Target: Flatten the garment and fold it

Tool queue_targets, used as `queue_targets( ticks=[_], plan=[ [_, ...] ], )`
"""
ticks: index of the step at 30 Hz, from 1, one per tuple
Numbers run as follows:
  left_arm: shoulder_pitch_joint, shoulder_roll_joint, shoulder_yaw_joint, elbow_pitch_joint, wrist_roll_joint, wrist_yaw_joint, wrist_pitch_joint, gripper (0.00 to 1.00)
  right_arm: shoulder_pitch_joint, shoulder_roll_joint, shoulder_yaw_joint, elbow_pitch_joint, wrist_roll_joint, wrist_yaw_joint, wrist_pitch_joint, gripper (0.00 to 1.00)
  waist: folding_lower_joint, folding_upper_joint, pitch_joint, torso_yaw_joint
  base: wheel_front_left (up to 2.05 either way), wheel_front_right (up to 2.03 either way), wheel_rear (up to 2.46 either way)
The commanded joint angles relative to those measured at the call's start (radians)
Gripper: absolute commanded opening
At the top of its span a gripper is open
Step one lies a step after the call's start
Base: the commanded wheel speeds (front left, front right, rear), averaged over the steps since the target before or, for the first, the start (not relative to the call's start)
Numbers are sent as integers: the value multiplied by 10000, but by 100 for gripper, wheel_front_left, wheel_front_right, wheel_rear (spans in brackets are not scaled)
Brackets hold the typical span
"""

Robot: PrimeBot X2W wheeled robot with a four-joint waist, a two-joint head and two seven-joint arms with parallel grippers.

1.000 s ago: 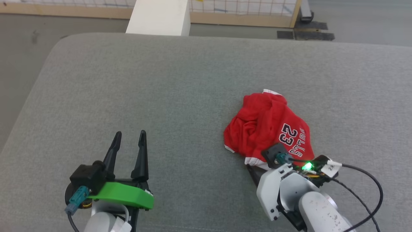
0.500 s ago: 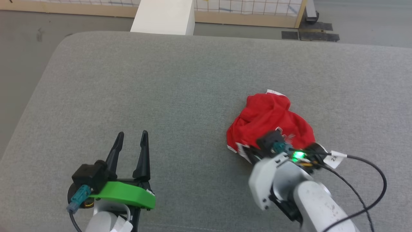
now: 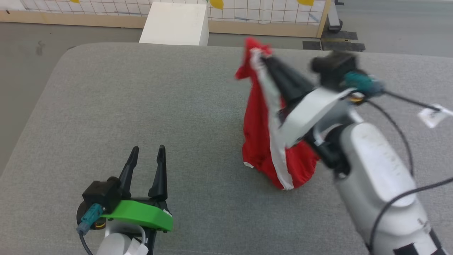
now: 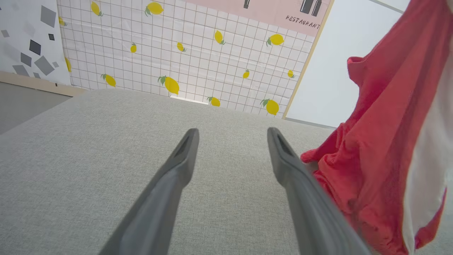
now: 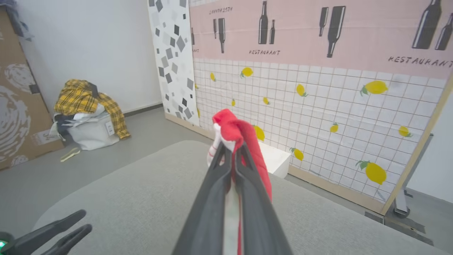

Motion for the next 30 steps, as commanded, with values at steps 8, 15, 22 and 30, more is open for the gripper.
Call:
queue_targets(
  ticks=[8, 15, 22, 30],
  plan=[
    [8, -33, -132, 3, 91, -59, -38, 100, 1821, -22, -5643, 1886, -3055, -17, 232, 0, 0, 0, 124, 16, 0, 0, 0],
    [-95, -33, -74, -23, 142, -62, -38, 100, 3124, -22, -7981, 2693, -4242, -17, 688, 100, 0, 0, 327, -201, 0, 0, 0],
    [-123, -33, -41, 15, 122, -64, -38, 100, 3869, -22, -7646, 1668, -4095, -17, -450, 100, 0, 0, 242, -383, 0, 0, 0],
    [-131, -33, -157, 70, 76, -66, -38, 100, 4636, -22, -3817, -240, -3129, -17, -850, 100, 0, 0, 106, -343, 0, 0, 0]
  ],
)
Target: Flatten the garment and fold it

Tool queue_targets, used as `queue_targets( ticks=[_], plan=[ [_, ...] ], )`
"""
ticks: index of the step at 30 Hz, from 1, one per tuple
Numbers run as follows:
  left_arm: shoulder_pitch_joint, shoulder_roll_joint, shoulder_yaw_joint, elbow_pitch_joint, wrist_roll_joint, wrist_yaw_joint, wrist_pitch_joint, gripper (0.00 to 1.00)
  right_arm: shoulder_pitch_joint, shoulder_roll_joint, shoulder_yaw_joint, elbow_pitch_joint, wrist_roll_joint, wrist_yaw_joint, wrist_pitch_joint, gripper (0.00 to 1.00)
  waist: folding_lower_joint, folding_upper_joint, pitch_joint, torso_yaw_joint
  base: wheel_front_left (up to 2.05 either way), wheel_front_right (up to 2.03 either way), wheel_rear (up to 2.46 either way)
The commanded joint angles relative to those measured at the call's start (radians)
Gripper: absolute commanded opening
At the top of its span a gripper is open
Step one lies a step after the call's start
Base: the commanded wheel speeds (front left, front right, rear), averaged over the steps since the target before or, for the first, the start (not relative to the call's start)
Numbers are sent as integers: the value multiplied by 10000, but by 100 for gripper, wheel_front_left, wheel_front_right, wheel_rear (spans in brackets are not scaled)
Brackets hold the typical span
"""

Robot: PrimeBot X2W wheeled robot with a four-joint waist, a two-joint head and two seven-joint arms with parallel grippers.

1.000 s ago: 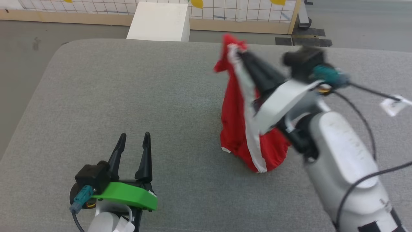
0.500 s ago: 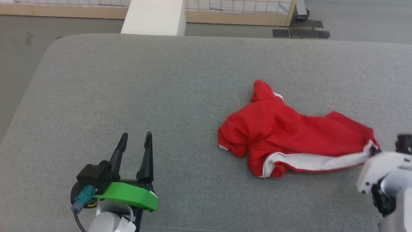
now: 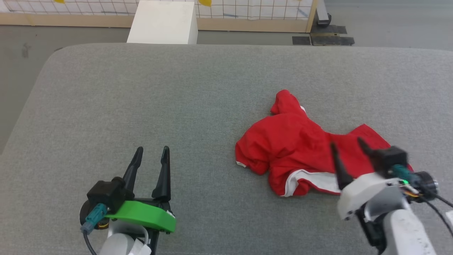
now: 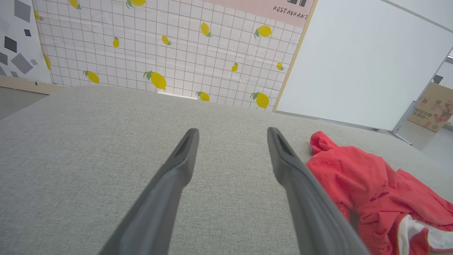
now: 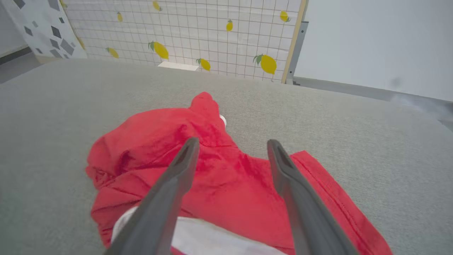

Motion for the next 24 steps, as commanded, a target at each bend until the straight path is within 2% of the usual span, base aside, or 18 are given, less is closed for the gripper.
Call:
queue_targets(
  ticks=[1, 6, 11, 14, 18, 24],
  plan=[
    [-135, -22, -42, 36, -28, -36, -38, 100, 136, -16, 317, -190, 136, -13, 115, 100, 0, -1, -31, 54, 0, 0, 0],
    [-129, -22, -219, 43, -51, -37, -38, 100, 451, -16, 1253, -758, 686, -13, -5, 100, 0, -1, -65, 146, 0, 0, 0],
    [-98, -22, -910, 114, -174, -38, -38, 100, 985, -16, 1073, -1121, 1212, -13, -1021, 100, 0, -1, -125, 77, 0, 0, 0],
    [-223, -22, -2052, 369, -241, -39, -38, 100, 1282, -16, 677, -1234, 1393, -13, -1505, 100, 0, -1, -65, -162, 0, 0, 0],
    [-713, -22, -3716, 1049, -433, -39, 40, 100, 1466, -16, 191, -1237, 1350, -13, -1632, 100, 0, -1, 69, -668, 0, 0, 0],
    [-1652, 57, -5452, 2264, -821, -39, 680, 100, 1495, -16, -375, -1163, 1308, -13, -1656, 100, 0, -1, 260, -1535, 0, 0, 0]
  ],
)
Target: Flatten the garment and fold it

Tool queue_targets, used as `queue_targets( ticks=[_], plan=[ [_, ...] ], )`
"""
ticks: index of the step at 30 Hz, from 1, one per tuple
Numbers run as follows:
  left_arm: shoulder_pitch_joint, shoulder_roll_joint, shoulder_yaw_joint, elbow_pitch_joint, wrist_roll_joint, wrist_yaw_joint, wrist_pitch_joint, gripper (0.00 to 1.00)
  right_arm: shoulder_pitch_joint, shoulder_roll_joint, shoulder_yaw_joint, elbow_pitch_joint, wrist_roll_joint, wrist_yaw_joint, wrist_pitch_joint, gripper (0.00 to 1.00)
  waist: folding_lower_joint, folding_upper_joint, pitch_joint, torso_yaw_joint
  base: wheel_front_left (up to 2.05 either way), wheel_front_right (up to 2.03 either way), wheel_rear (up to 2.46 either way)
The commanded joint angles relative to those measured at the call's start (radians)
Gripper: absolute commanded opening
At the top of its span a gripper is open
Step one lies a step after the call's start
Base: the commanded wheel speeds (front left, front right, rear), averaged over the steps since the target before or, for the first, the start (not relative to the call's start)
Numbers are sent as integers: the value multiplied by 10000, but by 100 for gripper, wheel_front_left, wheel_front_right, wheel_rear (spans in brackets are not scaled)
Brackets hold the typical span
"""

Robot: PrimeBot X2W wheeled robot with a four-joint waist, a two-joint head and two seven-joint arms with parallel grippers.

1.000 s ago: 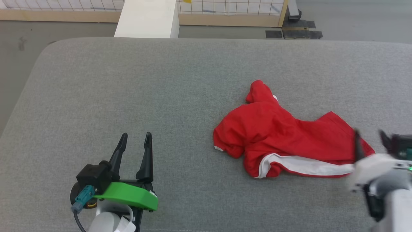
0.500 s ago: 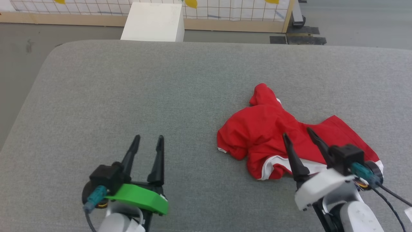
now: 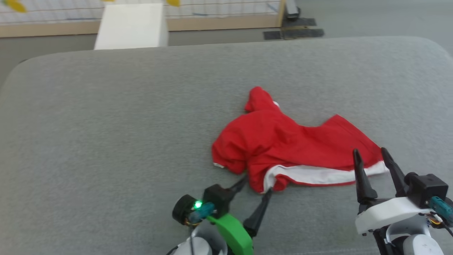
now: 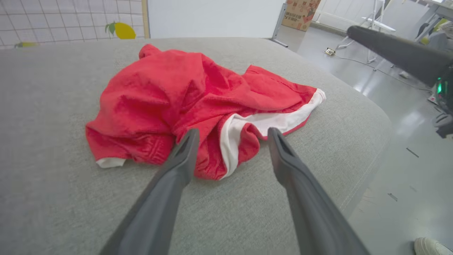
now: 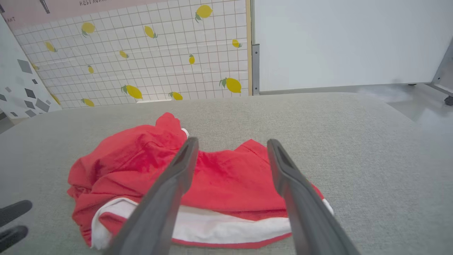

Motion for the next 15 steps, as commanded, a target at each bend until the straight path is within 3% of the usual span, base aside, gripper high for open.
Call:
queue_targets(
  ticks=[1, 7, 15],
  plan=[
    [-268, 81, -195, 234, -128, -37, 165, 100, 63, -4, -63, 23, -15, -13, -72, 100, 0, -1, 205, -628, 0, 0, 0],
    [-862, 192, -479, 1235, -337, -21, 872, 100, 52, -4, -202, 168, 140, -13, -228, 100, 0, -1, 408, -1289, 0, 0, 0],
    [-1565, 164, -469, 2198, -314, 386, 1740, 100, -6, -4, -38, 467, 381, -13, -402, 100, 0, -1, 656, -1673, 0, 0, 0]
  ],
)
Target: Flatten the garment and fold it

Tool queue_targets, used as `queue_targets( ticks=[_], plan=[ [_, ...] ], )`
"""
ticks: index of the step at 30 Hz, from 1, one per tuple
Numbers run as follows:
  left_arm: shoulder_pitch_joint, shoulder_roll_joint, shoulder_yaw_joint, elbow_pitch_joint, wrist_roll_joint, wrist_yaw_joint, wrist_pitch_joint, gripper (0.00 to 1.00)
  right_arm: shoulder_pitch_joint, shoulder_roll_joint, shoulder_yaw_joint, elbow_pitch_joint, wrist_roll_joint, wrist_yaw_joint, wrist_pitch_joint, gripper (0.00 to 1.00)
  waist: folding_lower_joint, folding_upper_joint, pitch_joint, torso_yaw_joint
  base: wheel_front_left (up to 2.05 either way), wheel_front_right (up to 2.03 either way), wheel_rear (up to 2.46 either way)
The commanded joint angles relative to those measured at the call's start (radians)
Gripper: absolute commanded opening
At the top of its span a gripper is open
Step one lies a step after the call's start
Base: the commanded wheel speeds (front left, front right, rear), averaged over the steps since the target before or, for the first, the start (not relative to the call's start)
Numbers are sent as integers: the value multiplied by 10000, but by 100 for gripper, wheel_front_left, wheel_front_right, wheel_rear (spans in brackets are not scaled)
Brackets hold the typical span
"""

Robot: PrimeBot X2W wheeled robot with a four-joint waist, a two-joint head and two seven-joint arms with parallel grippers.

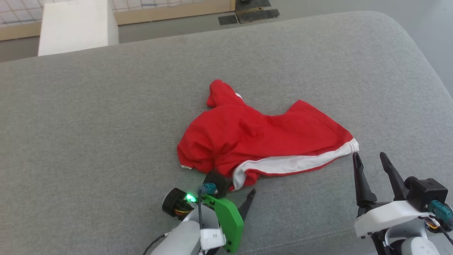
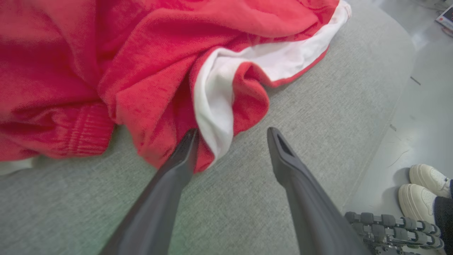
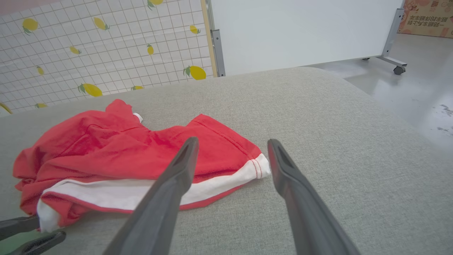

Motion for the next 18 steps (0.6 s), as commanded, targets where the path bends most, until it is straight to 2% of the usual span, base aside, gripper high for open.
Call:
queue_targets(
  ticks=[1, 5, 6, 7, 8, 13, 18],
  plan=[
    [-271, 32, -14, 216, 54, 150, 249, 100, -28, -3, 52, 49, 94, -13, -118, 100, 0, -1, 154, -169, 0, 0, 0],
    [-567, -7, -112, 799, -16, 391, 1263, 100, -79, -3, 129, 140, 196, -13, -177, 100, 0, -1, 194, -255, 0, 0, 0],
    [-631, -16, -126, 882, -65, 390, 1441, 92, -96, -3, 142, 168, 223, -13, -198, 100, 0, -1, 201, -269, 0, 0, 0],
    [-677, -20, -144, 916, -90, 373, 1530, 42, -105, -3, 148, 190, 230, -13, -215, 100, 0, -1, 199, -274, 0, 0, 0],
    [-719, -22, -169, 919, -113, 342, 1586, 0, -107, -3, 152, 216, 235, -13, -230, 100, 0, -1, 187, -272, 0, 0, 0],
    [-637, 98, -101, 530, -235, 337, 1417, 0, -89, -3, 15, 339, 256, -13, -250, 100, 0, -1, 104, -93, 0, 0, 0],
    [-110, 597, 276, -613, -394, 691, 982, 0, -175, -3, -292, 431, 261, -13, -113, 100, 0, -1, 27, 325, 0, 0, 0]
  ],
)
